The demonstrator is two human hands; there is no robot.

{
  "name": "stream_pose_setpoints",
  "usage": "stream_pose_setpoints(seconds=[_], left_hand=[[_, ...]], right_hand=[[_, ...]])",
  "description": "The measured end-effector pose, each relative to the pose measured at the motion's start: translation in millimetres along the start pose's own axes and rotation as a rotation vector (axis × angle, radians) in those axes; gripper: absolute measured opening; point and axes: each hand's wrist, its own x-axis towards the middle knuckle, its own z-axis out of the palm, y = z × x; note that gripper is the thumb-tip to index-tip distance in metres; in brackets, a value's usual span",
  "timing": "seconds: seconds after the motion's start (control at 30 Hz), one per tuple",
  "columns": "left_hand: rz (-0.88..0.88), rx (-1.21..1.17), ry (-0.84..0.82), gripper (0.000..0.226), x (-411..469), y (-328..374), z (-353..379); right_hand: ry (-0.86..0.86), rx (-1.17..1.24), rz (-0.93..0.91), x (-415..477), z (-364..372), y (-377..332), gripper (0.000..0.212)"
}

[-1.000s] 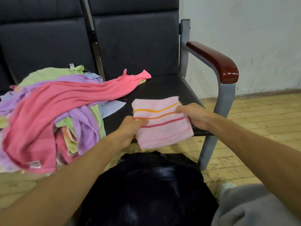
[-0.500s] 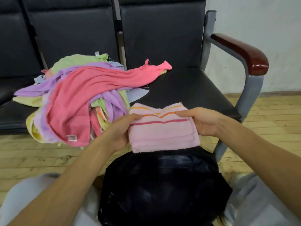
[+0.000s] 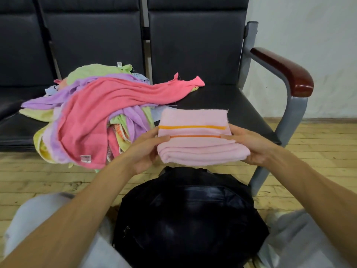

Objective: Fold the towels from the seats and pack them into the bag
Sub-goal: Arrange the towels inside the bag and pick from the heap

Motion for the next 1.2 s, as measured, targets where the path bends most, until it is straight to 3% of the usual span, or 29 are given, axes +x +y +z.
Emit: stream_pose_setpoints(seconds=[0.17, 0.3, 0.4, 0.47, 0.5, 0.6, 0.7, 0.8, 0.97, 1.2], left_hand=[[0.012, -0.152, -0.017, 0.04, 3, 1, -5], [-0.064, -0.151, -0.011, 0.025, 2, 1, -8], [-0.13, 0.003, -0.053, 0.047, 3, -1, -9], [-0.102, 0.075, -0.071, 0.024, 3, -4, -6], [-0.082, 0.076, -0.059, 0.016, 4, -6, -6], [-0.066, 0.065, -0.024, 0.04, 6, -18, -6], [-0.168, 0.159, 0.035, 0.045, 11, -38, -8], [-0.29, 0.228, 0.056, 0.031, 20, -66, -13], [-0.482, 0.242, 0.095, 0.036, 39, -135, -27], [-0.715, 0.42, 0.191, 0.05, 55, -252, -50]], right_hand=[[0.095, 0.073, -0.042, 1, 5, -9, 0.036], [0.135, 0.137, 0.051, 3, 7, -9, 0.037], [0.09, -0.004, 0.122, 5, 7, -4, 0.033], [0.056, -0.06, 0.138, 7, 8, -2, 0.013], [0.078, -0.074, 0.135, 8, 6, 0, 0.019], [0.128, -0.084, 0.196, 9, -1, 6, 0.05], [0.217, -0.201, 0.297, 14, -5, 21, 0.043], [0.257, -0.366, 0.379, 23, -8, 44, 0.028], [0.295, -0.441, 0.475, 44, -8, 107, 0.006], [0.368, -0.356, 0.69, 87, -20, 238, 0.025]])
